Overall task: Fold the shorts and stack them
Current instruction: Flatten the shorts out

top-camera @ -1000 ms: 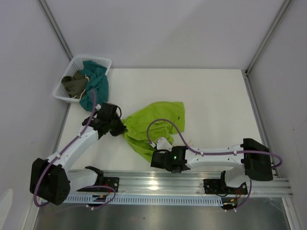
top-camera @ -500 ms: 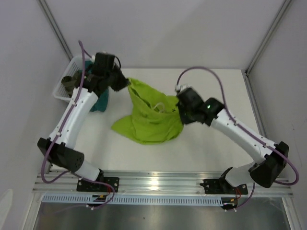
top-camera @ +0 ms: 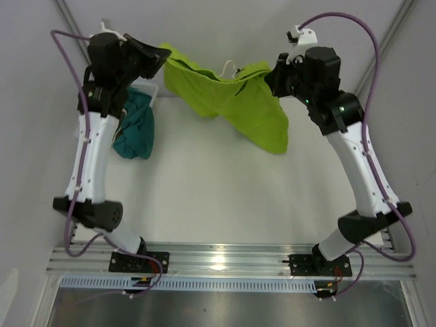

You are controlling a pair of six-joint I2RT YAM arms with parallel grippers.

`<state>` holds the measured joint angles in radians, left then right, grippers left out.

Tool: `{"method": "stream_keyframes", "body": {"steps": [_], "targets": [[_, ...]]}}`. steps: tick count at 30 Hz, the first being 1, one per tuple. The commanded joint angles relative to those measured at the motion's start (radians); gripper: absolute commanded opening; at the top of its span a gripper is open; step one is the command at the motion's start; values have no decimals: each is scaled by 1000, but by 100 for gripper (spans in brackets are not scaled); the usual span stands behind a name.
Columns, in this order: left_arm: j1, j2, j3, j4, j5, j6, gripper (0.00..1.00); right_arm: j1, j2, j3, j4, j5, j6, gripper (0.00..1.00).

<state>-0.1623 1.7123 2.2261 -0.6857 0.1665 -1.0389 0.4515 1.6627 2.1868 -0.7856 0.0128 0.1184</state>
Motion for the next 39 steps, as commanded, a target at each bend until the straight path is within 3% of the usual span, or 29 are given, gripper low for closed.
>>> {"method": "stream_keyframes", "body": {"steps": [1,4,11,16,23,27,32,36,37,39], "targets": [[-34,-347,-259,352,-20,-13,0,39,-274,-186,380,-25,-46,0],[-49,-573,-503,532,-91,-19,1,64,-455,-370,592,50,-59,0],[-66,-814,-611,489,-108,48,1,119,-592,-371,514,61,-34,0],[-66,-869,-631,442,-162,92,1,144,-606,-371,488,107,-45,0],[-66,-744,-560,411,-174,96,0,136,-436,-211,320,180,-85,0],[-66,-668,-603,442,-150,74,0,95,-376,-251,318,184,-39,0],[-40,-490,-557,462,-142,51,0,-131,-238,-245,391,-23,116,0],[-13,-326,-418,503,-82,10,0,-194,-63,-26,411,-57,152,0],[-5,-219,-264,515,-53,16,0,-215,28,105,431,-65,164,0],[-2,-143,-174,505,-27,19,0,-229,67,140,440,-79,176,0]]}}
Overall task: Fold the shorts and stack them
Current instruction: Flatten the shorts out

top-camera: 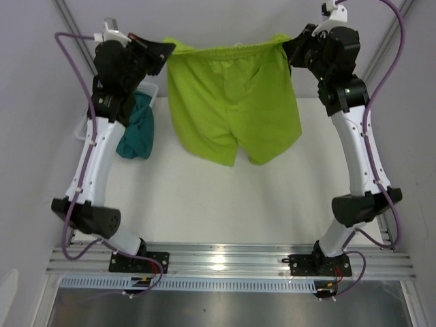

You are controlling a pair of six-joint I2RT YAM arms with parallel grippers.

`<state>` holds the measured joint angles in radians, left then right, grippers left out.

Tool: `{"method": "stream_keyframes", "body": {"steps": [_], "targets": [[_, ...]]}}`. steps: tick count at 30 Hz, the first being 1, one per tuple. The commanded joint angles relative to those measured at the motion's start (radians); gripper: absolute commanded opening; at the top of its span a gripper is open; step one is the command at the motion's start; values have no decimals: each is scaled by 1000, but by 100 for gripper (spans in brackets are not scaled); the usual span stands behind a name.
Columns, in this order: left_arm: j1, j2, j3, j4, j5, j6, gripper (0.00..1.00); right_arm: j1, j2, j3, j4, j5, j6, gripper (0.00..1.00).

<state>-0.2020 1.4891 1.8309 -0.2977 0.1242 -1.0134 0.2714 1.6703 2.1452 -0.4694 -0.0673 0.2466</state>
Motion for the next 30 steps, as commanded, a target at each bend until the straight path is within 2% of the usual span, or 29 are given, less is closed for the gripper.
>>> {"method": "stream_keyframes", "body": {"steps": [1,2,4,6,7,8,10,12,13,14,15,16,18,19,21,26,30], "targets": [[39,114,305,117,32,-4,0,-54,74,218,139,-8,51,0],[41,158,362,115,66,-8,0,-58,80,220,143,-14,56,0],[44,168,370,146,97,-19,0,-63,59,170,150,-41,57,0],[44,134,279,196,130,-19,0,-64,19,93,161,-46,60,0],[44,114,242,216,143,-17,0,-69,-31,-1,169,-49,62,0],[44,87,102,239,153,-13,0,-72,-62,-57,179,-51,65,0],[46,-19,-13,295,154,-8,0,-84,-165,-167,195,-57,69,0],[46,-107,-265,347,153,-1,0,-89,-239,-348,178,-62,59,0],[47,-198,-401,357,155,4,0,-87,-282,-428,166,-69,56,0],[46,-248,-470,356,155,15,0,-86,-381,-609,166,-86,59,0],[46,-297,-540,358,155,15,0,-84,-435,-704,167,-95,69,0],[46,-397,-763,362,150,3,0,-84,-489,-793,164,-101,100,0],[46,-495,-899,374,149,-5,0,-80,-636,-1015,147,-107,134,0],[46,-582,-1076,362,153,-1,0,-68,-677,-1075,112,-109,155,0],[46,-660,-1210,321,150,6,0,-38,-772,-1209,34,-117,161,0],[46,-921,-1470,169,149,32,1,124,-925,-1373,-144,-95,256,0],[44,-1065,-1513,-7,146,71,0,287,-977,-1391,-369,-45,341,0]]}}
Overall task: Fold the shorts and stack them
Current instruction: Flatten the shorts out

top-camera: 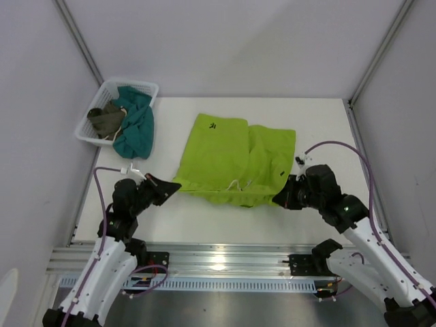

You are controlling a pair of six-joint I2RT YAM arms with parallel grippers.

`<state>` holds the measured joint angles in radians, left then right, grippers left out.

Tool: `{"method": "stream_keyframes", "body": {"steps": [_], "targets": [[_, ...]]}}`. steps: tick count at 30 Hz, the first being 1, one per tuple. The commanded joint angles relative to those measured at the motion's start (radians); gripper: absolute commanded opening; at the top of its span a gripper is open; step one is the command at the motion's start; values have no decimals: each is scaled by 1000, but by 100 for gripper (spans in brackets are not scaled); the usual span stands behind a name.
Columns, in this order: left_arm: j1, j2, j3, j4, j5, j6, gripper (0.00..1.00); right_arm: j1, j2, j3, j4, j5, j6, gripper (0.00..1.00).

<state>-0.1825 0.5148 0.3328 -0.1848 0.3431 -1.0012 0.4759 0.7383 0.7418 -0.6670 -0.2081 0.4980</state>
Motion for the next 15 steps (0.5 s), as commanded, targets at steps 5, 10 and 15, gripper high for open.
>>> {"method": "stream_keyframes", "body": {"steps": [5,10,15], "targets": [[25,-212,-35,-292,-81,111,0,268,-108,34,-328,229,211,0],[20,-279,-75,-349,-52,82,0,435,-210,-8,-422,348,261,0],[21,-230,-49,-377,-75,79,25,573,-275,-30,-421,412,300,26]]}}
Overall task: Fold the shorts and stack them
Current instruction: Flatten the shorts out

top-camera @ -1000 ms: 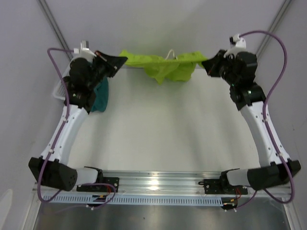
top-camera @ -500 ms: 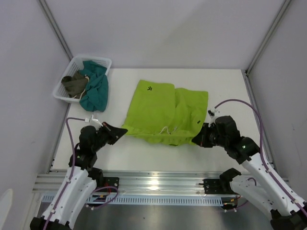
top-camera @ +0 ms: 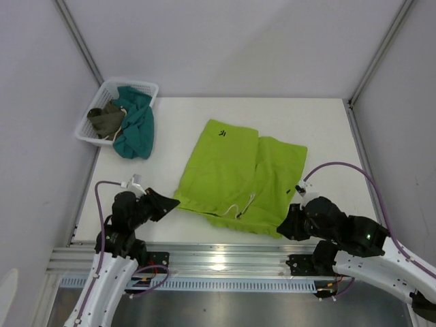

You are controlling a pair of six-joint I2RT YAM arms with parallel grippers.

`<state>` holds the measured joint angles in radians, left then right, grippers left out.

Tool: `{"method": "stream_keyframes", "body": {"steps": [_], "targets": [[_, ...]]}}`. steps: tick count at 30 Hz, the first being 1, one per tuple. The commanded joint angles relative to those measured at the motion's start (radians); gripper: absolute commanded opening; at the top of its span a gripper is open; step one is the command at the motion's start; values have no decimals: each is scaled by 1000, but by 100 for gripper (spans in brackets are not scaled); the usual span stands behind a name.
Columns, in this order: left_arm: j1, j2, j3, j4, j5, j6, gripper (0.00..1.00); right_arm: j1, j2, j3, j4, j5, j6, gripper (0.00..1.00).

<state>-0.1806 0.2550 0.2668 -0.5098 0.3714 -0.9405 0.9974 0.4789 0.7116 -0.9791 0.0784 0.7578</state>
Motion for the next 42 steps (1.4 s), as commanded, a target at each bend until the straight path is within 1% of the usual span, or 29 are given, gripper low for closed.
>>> {"method": "stream_keyframes", "body": {"steps": [1,2,3,6,10,11,12,14,16,17,18,19,20,21,22,24,25,27,31,32,33,34,35,36,38,39,40,41,42], "targets": [[18,45,34,-55,-121,17,33,81,-14,8,-107,127,35,32],[18,73,57,-73,-129,17,44,92,-11,8,-110,130,41,38],[18,84,69,-82,-140,17,69,99,-5,8,-110,133,43,55],[18,107,143,-122,-189,31,99,121,0,25,-112,152,54,82],[20,125,242,-125,-209,51,99,121,22,61,-89,202,89,94],[18,135,262,-139,-218,54,99,121,41,78,-81,205,97,95],[18,144,325,-153,-251,60,99,116,67,89,-60,208,103,96],[18,167,365,-162,-282,95,99,107,170,130,-49,221,113,98],[18,220,411,-80,-258,163,99,49,254,172,-76,241,104,100],[20,255,425,-55,-241,180,99,5,326,201,-67,213,89,100],[18,295,443,-30,-205,212,99,-131,349,203,-31,152,5,99],[18,390,466,8,-187,229,99,-217,363,197,12,76,-29,99],[18,439,497,26,-175,239,99,-303,381,187,90,1,-47,99],[18,488,508,59,-158,259,99,-384,391,166,123,-137,-60,100],[13,535,531,88,-129,269,99,-523,398,155,161,-196,-78,99],[6,650,552,180,-111,287,99,-615,452,150,236,-274,-87,100],[3,688,560,206,-89,290,99,-679,478,163,249,-281,-100,100],[-2,800,591,283,-78,287,99,-732,551,178,289,-287,-103,100],[-8,1013,679,382,-17,258,99,-865,677,177,370,-295,-81,93],[-13,1058,699,395,-9,253,99,-905,703,175,420,-299,-75,90],[-20,1137,762,431,-3,243,99,-921,728,180,445,-304,-72,81],[-23,1179,785,451,7,238,99,-933,778,201,474,-278,-71,76],[-25,1220,811,459,21,233,98,-944,806,215,497,-269,-77,64],[-31,1303,904,462,27,226,98,-950,832,227,513,-259,-78,58],[-36,1383,965,476,52,220,97,-961,909,270,549,-233,-77,48],[-39,1423,1053,478,69,206,97,-970,934,281,562,-230,-77,35],[-39,1496,1081,484,81,198,97,-973,981,291,572,-221,-77,32],[-40,1530,1127,487,92,177,97,-973,1001,313,585,-194,-78,24],[-40,1562,1149,490,109,164,97,-974,1023,322,591,-181,-75,23]]}}
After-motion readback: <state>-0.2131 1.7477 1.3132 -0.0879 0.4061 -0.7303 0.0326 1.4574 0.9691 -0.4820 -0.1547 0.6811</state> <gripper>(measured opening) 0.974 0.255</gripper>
